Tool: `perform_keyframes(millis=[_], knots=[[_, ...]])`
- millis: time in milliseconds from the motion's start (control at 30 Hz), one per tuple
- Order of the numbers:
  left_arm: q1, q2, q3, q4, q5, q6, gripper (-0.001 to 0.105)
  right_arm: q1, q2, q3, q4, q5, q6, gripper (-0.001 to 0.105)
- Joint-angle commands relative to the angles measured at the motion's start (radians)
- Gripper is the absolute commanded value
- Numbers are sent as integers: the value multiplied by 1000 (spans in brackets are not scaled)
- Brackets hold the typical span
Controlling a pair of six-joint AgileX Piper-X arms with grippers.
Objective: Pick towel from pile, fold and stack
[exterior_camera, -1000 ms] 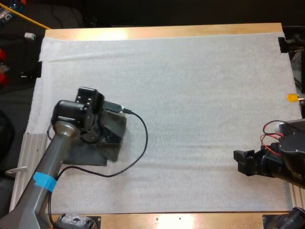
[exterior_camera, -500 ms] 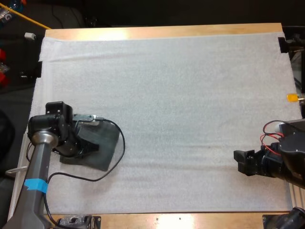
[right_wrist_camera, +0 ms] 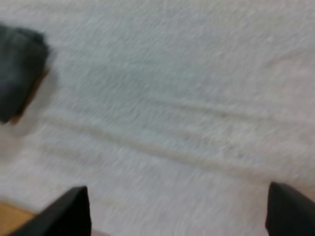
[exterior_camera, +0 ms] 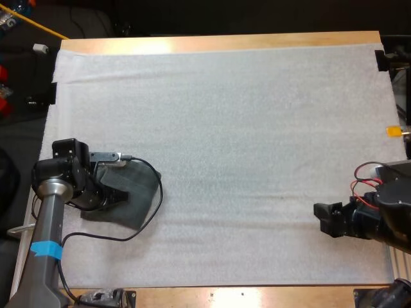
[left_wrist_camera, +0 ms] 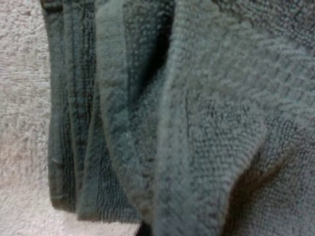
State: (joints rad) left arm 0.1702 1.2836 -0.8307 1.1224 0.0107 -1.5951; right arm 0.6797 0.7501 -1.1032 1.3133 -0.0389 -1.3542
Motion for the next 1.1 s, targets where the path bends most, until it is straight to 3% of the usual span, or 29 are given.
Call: perform_keyframes(millis=[0,67,100,267,467,667,800,967,1067], knots=[[-1,-7,-1,-2,-11,4,37,1,-4,-6,-12,-30,-7,70],[-1,-7,-1,-2,18,4,65,1,-4,-6,-54,-118,-2,70],[-1,-7,-1,-2,21,4,72,1,-4,-6,-65,-134,-3,70],[-1,-15,-9,10,21,0,59,1,-4,-6,-168,-320,27,70],[-1,-96,-44,37,16,0,59,1,-4,-6,-269,-461,39,70],[-11,-206,-51,59,18,0,59,1,-4,-6,-288,-461,57,70],[-76,-212,-48,65,18,0,59,1,-4,-6,-288,-459,57,70],[-168,-208,-24,28,-115,3,59,1,-4,-6,-288,-459,61,70],[-170,-197,15,-22,-103,1,59,1,-4,-6,-285,-459,76,70]])
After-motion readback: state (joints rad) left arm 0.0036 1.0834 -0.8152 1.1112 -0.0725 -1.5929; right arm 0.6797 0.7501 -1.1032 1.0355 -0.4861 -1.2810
